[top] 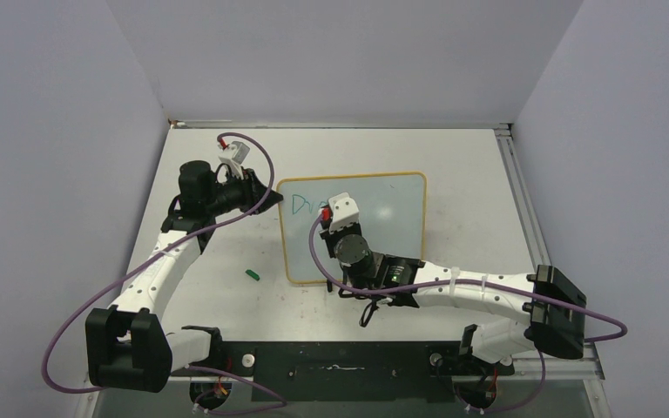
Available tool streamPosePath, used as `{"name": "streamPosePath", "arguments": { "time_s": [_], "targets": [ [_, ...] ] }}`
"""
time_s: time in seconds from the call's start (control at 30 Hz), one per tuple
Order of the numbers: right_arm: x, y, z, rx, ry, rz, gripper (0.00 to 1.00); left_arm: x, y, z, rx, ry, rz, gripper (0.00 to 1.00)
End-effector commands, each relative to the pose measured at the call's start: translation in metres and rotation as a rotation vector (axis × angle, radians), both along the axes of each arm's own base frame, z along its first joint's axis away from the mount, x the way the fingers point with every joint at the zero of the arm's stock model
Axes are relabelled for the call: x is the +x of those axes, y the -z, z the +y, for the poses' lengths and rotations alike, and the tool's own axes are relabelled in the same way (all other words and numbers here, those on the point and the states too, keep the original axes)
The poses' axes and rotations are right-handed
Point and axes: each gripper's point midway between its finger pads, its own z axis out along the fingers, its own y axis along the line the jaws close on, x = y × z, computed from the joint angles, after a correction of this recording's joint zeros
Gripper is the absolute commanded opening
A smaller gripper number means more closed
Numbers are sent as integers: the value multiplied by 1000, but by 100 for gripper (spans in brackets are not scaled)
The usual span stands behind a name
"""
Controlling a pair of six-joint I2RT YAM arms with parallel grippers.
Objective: Write a sentence on the whiteboard
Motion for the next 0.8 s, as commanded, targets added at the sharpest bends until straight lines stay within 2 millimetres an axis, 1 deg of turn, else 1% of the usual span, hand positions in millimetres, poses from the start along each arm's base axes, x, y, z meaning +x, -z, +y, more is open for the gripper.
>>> {"name": "streamPosePath", "arguments": {
  "time_s": [0.0,0.23,0.43,0.77],
  "targets": [
    [-4,3,-1,5,9,14,5,3,-27,-6,-20,34,-72,19],
    [-8,10,-5,-8,16,30,5,4,-26,-6,-16,30,-70,18],
    [-7,14,-16,-24,56,35,5,4,-25,-5,-14,27,-71,17],
    [-7,-1,-29,4,92,8,5,5,-23,-5,-11,23,-67,13]
  ]
}}
